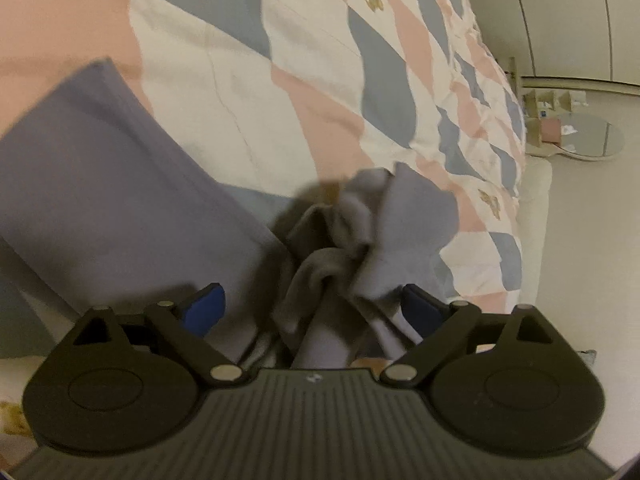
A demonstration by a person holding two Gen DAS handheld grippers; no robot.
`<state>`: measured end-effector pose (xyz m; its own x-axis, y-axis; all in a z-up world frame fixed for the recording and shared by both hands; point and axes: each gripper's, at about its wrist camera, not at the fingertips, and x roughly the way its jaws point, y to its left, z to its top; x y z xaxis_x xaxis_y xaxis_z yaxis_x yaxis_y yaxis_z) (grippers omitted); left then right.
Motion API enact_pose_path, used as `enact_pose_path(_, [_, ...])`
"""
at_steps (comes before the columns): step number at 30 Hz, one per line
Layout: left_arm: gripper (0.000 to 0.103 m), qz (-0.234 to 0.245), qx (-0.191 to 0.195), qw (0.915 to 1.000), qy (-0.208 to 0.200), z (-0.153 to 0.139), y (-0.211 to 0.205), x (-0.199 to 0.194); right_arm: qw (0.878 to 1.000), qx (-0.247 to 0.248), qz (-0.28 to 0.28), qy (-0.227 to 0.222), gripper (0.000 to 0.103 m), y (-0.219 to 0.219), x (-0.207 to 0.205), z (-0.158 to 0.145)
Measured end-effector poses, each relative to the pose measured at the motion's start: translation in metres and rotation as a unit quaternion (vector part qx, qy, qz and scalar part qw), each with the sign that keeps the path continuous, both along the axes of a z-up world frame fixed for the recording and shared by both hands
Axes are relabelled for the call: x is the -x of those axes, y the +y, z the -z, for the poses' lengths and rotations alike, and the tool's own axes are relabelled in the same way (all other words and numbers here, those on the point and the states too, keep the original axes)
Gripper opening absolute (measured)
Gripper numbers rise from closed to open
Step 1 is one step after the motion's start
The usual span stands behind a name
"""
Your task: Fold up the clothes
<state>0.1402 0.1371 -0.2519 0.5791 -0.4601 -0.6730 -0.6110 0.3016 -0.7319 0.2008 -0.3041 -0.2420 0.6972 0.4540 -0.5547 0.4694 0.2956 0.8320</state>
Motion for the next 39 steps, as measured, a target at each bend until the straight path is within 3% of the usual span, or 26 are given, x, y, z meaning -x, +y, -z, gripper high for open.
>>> enact_pose_path(2, [0.087,0.005,-0.004,1.0,-0.001,0.0,-0.004,-0.005,0.999,0.024,0.009,0.03,0.029,-0.01,-0.004,0.002])
enact_pose_path(4, [0.078,0.011,-0.007,0.9999,-0.005,-0.003,-0.007,-0.011,0.997,0.048,0.017,0.059,0.029,-0.019,-0.009,0.005])
enact_pose_path(8, [0.078,0.024,-0.012,0.9994,-0.021,-0.016,-0.013,-0.03,0.992,0.068,0.007,0.107,0.029,-0.031,-0.007,0.015])
enact_pose_path(14, [0.084,0.019,0.017,0.9989,-0.039,-0.027,-0.027,-0.065,0.989,0.057,-0.005,0.134,0.029,-0.036,0.008,0.027])
enact_pose_path(20, [0.082,0.028,0.034,0.9977,-0.052,-0.035,-0.039,-0.091,0.991,0.044,0.005,0.125,0.029,-0.047,0.012,0.024])
enact_pose_path(24, [0.059,0.05,0.03,0.9969,-0.053,-0.036,-0.045,-0.096,0.992,0.035,0.002,0.123,0.029,-0.054,0.012,0.024])
enact_pose_path(27, [0.05,0.067,0.028,0.9959,-0.054,-0.037,-0.05,-0.1,0.991,0.03,0.003,0.129,0.03,-0.056,0.012,0.028])
enact_pose_path(30, [0.008,0.084,0.025,0.9946,-0.055,-0.038,-0.054,-0.104,0.991,0.029,0.002,0.132,0.033,-0.057,0.01,0.029])
enact_pose_path(34, [0.005,0.106,0.021,0.9925,-0.057,-0.039,-0.06,-0.109,0.992,0.034,-0.005,0.119,0.03,-0.054,0.004,0.022])
enact_pose_path(39, [0.005,0.073,-0.002,0.9934,-0.088,-0.079,-0.017,-0.06,0.992,0.079,-0.07,0.073,0.028,-0.033,-0.009,-0.02])
